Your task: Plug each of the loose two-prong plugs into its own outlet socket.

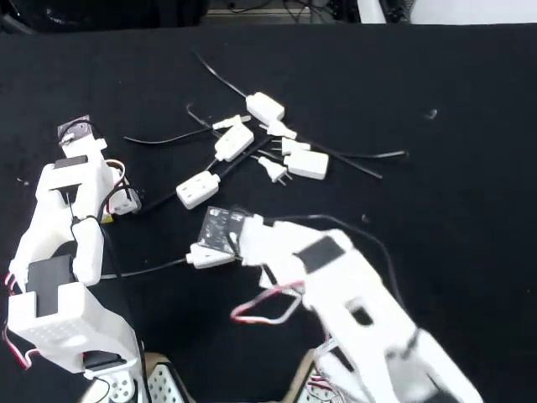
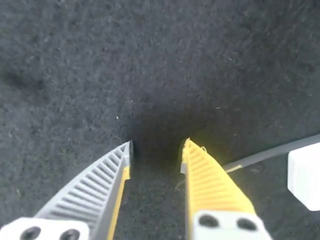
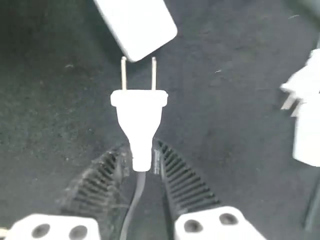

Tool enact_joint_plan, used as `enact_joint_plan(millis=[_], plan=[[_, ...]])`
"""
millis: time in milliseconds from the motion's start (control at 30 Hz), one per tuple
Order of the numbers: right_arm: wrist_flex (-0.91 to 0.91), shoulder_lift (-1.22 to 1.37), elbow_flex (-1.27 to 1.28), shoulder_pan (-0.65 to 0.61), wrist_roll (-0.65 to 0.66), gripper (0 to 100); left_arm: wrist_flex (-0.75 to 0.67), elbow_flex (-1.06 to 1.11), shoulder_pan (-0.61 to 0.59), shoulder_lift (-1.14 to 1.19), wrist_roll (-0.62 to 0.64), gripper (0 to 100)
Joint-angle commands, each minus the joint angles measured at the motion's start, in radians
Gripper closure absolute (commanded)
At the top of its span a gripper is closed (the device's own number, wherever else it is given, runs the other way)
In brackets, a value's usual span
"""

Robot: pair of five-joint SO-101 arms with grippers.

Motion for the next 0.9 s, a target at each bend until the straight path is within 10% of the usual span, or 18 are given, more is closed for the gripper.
enact_joint_plan(millis=[0,433,867], plan=[[-0.002,-0.225,0.045,-0.017,-0.017,98.8,0.008,0.013,-0.021,-0.023,-0.041,83],[-0.499,-0.053,0.068,-0.114,-0.307,98.8,0.052,0.173,0.042,-0.617,-0.046,83],[-0.628,0.38,-0.107,-0.17,-0.43,98.8,-0.229,0.757,0.193,-1.287,0.06,83]])
